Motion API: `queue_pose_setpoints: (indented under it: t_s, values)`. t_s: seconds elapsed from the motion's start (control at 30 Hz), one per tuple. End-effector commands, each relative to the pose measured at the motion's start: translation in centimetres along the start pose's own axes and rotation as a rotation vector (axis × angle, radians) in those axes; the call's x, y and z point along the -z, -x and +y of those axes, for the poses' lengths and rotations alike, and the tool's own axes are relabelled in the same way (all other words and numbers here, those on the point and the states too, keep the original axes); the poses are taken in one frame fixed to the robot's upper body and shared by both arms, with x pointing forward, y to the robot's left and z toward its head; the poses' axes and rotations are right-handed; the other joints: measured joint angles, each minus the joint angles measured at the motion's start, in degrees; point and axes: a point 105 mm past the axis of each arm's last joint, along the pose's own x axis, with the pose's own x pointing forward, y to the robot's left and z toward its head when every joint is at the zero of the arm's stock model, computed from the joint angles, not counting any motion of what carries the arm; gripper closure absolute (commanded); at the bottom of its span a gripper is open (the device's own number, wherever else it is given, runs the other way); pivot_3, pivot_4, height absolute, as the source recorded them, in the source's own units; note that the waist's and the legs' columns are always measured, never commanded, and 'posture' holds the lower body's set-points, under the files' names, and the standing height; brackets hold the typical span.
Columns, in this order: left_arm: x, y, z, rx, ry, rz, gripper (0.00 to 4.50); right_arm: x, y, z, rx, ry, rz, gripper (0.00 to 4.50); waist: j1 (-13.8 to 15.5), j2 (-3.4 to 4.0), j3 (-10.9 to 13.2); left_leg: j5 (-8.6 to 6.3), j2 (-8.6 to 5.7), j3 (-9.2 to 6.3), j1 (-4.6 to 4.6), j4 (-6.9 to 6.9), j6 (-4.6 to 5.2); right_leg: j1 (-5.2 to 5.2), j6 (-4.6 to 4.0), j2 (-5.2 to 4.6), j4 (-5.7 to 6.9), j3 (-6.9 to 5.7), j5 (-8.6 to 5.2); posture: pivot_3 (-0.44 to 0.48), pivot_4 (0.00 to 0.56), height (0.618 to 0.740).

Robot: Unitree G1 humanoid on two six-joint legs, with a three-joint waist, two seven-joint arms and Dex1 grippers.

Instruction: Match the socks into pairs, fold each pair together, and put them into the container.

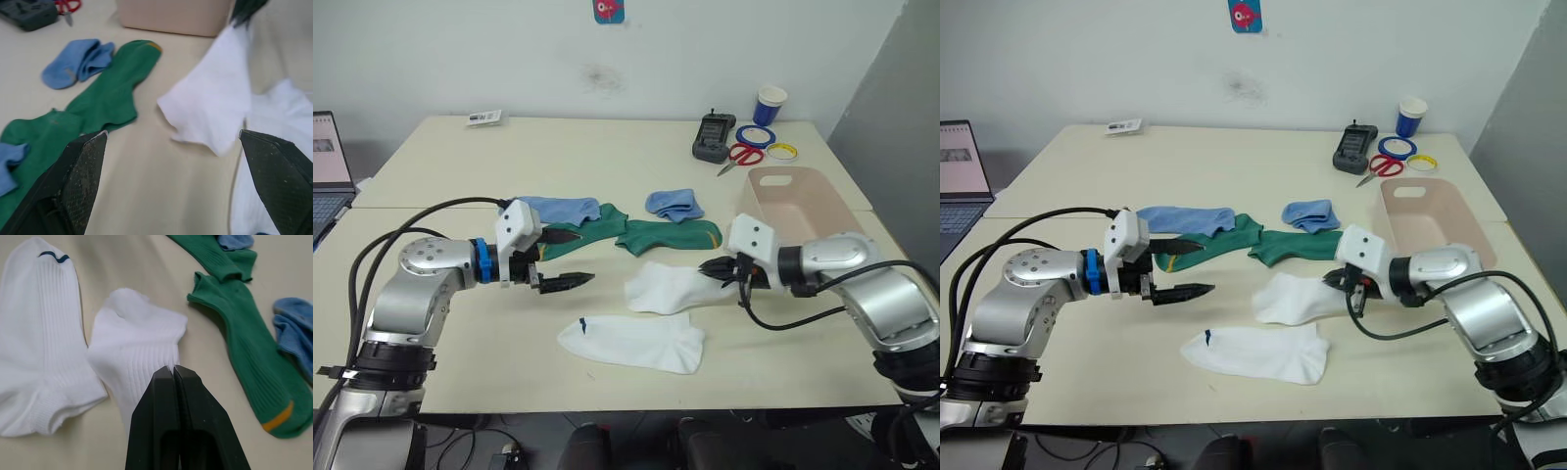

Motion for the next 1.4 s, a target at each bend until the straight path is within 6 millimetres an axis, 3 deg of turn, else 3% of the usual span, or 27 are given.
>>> queue_pose_setpoints:
  t_s: [0.03, 0.23, 0.33, 0.53, 0.7, 0.93, 1.3, 1.4]
  values:
    - [-0.7, -0.5, -0.3, 0.012, -0.067, -0.021, 0.00, 0.5, -0.8, -0.8, 0.007, 0.000, 0.018, 4.49, -0.02, 0.00, 0.00, 0.00, 0.00, 0.00, 0.00, 0.00, 0.00, 0.00, -0.01, 0.01, 0.00, 0.00, 0.00, 0.000, 0.150, 0.732]
    - [-0.2, -0.9, -0.2, -0.001, -0.085, -0.025, 0.00, 2.7, -3.0, -2.2, 0.068, -0.028, 0.098, 4.49, 0.09, 0.01, 0.00, 0.00, 0.01, 0.06, -0.04, 0.01, 0.00, -0.04, -0.04, 0.03, 0.00, 0.06, 0.02, 0.000, 0.150, 0.732]
    - [0.1, -0.9, -0.1, -0.013, -0.100, -0.026, 0.00, 1.6, -2.5, -4.1, 0.177, 0.010, 0.053, 3.85, 0.14, 0.02, 0.01, 0.00, 0.00, 0.06, -0.07, 0.01, 0.00, -0.05, -0.04, 0.02, -0.02, 0.06, 0.03, 0.000, 0.150, 0.732]
    - [0.8, -1.5, 0.1, -0.041, -0.093, -0.022, 0.00, -0.8, -0.3, -4.2, 0.256, -0.008, -0.058, 1.72, 0.18, 0.02, 0.01, 0.00, 0.02, 0.03, -0.06, 0.00, 0.00, -0.04, -0.04, 0.03, -0.01, 0.02, 0.02, 0.000, 0.150, 0.732]
    - [0.8, -2.6, -0.7, -0.043, 0.117, -0.061, 0.00, -2.1, 1.5, -1.7, 0.291, -0.068, -0.178, 0.02, 0.25, 0.02, 0.01, 0.00, 0.02, -0.02, -0.09, 0.01, 0.00, 0.00, -0.01, 0.01, -0.02, -0.02, 0.01, 0.000, 0.150, 0.732]
    - [1.5, -3.6, -3.5, 0.002, 0.587, -0.027, 0.00, -2.9, 1.7, 3.2, 0.192, -0.112, -0.229, 0.02, -0.05, 0.02, 0.01, 0.00, 0.05, -0.03, -0.01, 0.01, -0.01, 0.03, 0.02, 0.03, 0.03, -0.02, 0.00, 0.000, 0.150, 0.732]
    - [2.4, -8.8, -1.6, -0.138, 0.924, -0.036, 0.00, -2.5, 1.7, 4.6, 0.192, -0.161, -0.193, 0.02, 0.11, -0.01, 0.00, 0.00, -0.08, -0.08, 0.02, 0.02, -0.01, 0.13, 0.04, 0.02, -0.04, 0.01, 0.00, 0.000, 0.150, 0.732]
    - [2.5, -9.8, -1.5, -0.150, 0.974, -0.030, 0.62, -2.5, 1.8, 4.6, 0.194, -0.155, -0.187, 0.00, 0.15, -0.01, 0.00, 0.01, -0.08, -0.11, 0.02, 0.01, -0.01, 0.13, 0.04, 0.02, -0.04, -0.02, 0.00, 0.000, 0.150, 0.732]
